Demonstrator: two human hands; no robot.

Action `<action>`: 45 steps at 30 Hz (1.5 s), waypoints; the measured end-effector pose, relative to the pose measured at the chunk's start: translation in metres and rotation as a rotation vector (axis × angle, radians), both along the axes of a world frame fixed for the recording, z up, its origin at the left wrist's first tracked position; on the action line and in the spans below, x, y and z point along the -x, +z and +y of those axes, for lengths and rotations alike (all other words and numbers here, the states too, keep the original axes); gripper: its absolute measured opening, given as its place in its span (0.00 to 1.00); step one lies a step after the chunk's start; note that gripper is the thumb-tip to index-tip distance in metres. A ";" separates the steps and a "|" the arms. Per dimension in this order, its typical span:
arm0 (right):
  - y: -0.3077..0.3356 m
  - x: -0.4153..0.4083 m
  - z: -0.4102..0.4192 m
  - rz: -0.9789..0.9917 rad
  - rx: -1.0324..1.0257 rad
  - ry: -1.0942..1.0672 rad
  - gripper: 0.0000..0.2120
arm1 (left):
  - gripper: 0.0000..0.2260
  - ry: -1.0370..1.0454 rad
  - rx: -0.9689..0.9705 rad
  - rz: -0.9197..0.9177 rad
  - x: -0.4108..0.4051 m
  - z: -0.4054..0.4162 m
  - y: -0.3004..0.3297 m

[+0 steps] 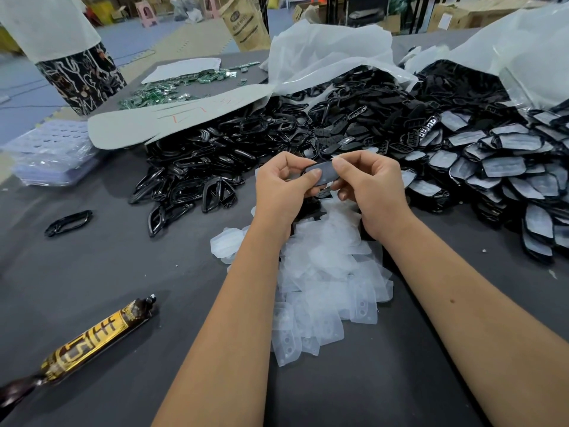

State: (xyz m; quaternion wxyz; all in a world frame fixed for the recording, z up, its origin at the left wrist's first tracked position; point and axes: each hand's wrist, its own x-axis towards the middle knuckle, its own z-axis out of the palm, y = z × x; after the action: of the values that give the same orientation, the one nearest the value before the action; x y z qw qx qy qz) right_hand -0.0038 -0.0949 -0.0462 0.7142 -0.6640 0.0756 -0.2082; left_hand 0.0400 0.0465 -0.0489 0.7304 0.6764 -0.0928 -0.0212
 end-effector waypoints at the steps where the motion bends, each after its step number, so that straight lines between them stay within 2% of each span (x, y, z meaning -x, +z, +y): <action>1: 0.000 0.000 0.000 0.001 0.001 -0.002 0.04 | 0.06 -0.006 0.004 0.002 0.000 0.000 0.000; 11: -0.005 -0.002 0.001 -0.023 0.126 -0.038 0.03 | 0.03 -0.021 0.016 0.033 -0.001 -0.001 -0.001; 18: -0.009 -0.007 0.000 0.001 0.160 -0.080 0.08 | 0.08 -0.002 -0.050 -0.022 0.001 -0.002 -0.001; 24: -0.010 -0.005 0.001 -0.032 0.176 -0.027 0.03 | 0.09 -0.020 -0.018 -0.031 0.003 -0.001 0.001; 29: -0.009 -0.004 0.000 -0.024 0.136 -0.019 0.06 | 0.09 -0.057 -0.019 -0.042 0.002 0.000 -0.002; 36: -0.006 -0.004 0.001 -0.028 0.028 -0.002 0.06 | 0.07 -0.053 0.046 0.036 0.001 0.000 0.001; 45: -0.008 -0.004 -0.001 -0.039 0.163 -0.011 0.06 | 0.07 -0.059 0.079 0.097 0.002 0.001 0.003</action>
State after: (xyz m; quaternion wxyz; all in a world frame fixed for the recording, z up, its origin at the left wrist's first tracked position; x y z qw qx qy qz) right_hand 0.0004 -0.0955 -0.0547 0.6579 -0.7154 0.0479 -0.2306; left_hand 0.0381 0.0480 -0.0456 0.7593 0.6421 -0.0779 -0.0716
